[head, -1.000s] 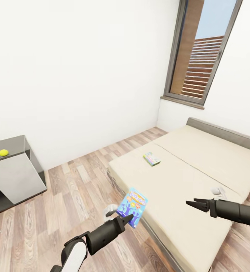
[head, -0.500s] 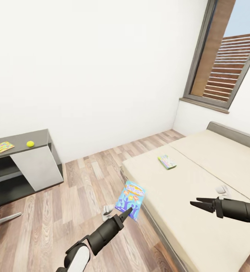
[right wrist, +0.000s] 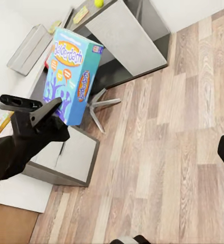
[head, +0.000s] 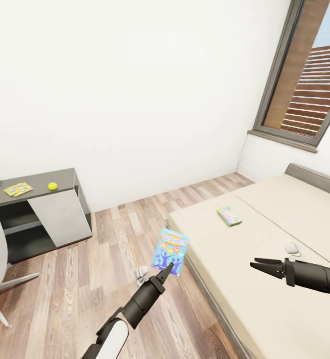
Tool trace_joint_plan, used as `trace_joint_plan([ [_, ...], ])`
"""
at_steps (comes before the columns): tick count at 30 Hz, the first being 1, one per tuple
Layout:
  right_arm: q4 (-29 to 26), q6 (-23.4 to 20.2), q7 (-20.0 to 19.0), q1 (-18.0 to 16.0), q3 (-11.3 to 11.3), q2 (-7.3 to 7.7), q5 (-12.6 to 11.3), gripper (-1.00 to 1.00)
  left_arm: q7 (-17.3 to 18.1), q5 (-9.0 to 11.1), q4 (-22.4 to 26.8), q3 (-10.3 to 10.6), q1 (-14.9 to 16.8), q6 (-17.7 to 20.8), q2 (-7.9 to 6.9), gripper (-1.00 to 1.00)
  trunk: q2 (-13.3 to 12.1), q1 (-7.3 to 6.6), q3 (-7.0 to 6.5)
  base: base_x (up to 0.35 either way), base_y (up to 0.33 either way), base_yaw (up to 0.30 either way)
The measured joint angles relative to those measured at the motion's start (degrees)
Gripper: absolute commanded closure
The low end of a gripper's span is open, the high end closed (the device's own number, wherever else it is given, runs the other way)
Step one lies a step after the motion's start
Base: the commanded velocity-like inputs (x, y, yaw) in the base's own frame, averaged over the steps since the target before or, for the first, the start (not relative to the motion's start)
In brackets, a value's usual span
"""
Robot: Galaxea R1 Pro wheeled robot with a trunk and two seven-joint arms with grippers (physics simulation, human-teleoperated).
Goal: Put all the toys in the child's room - the three board games (two on the bed and one on the table), the two jigsaw puzzles on the table, and the tennis ball on the table - inside the toy box on the table in the child's room.
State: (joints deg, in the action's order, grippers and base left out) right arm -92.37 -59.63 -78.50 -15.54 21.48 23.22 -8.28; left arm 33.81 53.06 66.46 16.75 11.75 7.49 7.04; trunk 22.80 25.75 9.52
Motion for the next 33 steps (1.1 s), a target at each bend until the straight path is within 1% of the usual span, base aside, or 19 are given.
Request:
trace_joint_plan([
  [3,0.0,0.0,-0.1,0.6,-0.1,-0.53,-3.5,-1.00,0.6,0.5,-0.8,0.9,0.3,-0.4,0.10,1.00,0.0,0.00,0.00,0.000,0.000,0.013],
  [6,0.0,0.0,-0.1,2.0,-0.2,-2.31,-5.9,-1.00,1.0,0.7,-1.4,1.5,0.5,-0.6,0.20,1.00,0.0,0.00,0.00,0.000,0.000,0.007],
  [7,0.0,0.0,-0.1,2.0,-0.2,-2.34,-5.9,-1.00,1.0,0.7,-1.4,1.5,0.5,-0.6,0.20,1.00,0.0,0.00,0.00,0.000,0.000,0.005],
  [10,0.0,0.0,-0.1,2.9,-0.2,-4.32,-7.1,-1.00,1.3,0.8,-2.5,2.2,0.7,-0.7,0.31,1.00,0.0,0.00,0.00,0.000,0.000,0.003],
  [12,0.0,0.0,-0.1,3.3,-0.3,-5.39,-7.5,-1.00,1.5,0.8,-3.3,2.7,1.0,-0.8,0.38,1.00,0.0,0.00,0.00,0.000,0.000,0.002],
  [16,0.0,1.8,-0.1,3.8,-0.2,-6.80,-8.0,-1.00,2.7,0.9,-4.3,4.2,1.5,-0.9,0.46,1.00,0.0,0.00,0.00,0.000,0.000,0.001],
  [17,0.0,1.9,-0.1,3.8,-0.2,-6.81,-8.0,-1.00,2.7,1.0,-4.3,4.2,1.5,-0.9,0.46,1.00,0.0,0.00,0.00,0.000,0.000,0.000],
  [19,0.0,2.4,-0.1,3.9,-0.1,-7.18,-8.1,-1.00,3.2,0.9,-4.6,5.3,1.6,-1.0,0.48,1.00,0.0,0.00,0.00,0.000,0.000,0.000],
  [20,0.0,2.4,-0.1,3.9,-0.1,-7.19,-8.1,-1.00,3.2,1.0,-4.6,5.2,1.6,-1.0,0.48,1.00,0.0,0.00,0.00,0.000,0.000,0.000],
  [23,0.0,2.9,-0.2,4.0,0.0,-7.51,-8.2,-1.00,3.6,0.9,-5.3,6.5,1.8,-1.1,0.52,1.00,0.0,0.00,0.00,0.000,0.000,0.000],
  [28,0.0,3.2,-0.2,4.1,0.1,-7.69,-8.3,-1.00,4.2,1.0,-6.1,7.4,1.9,-1.0,0.66,1.00,0.0,0.00,0.00,0.000,0.000,0.000],
  [33,0.0,3.3,-0.2,4.1,0.2,-7.73,-8.3,-1.00,5.4,1.1,-6.4,7.7,2.0,-0.9,0.69,1.00,0.0,0.00,0.00,0.000,0.000,0.000],
])
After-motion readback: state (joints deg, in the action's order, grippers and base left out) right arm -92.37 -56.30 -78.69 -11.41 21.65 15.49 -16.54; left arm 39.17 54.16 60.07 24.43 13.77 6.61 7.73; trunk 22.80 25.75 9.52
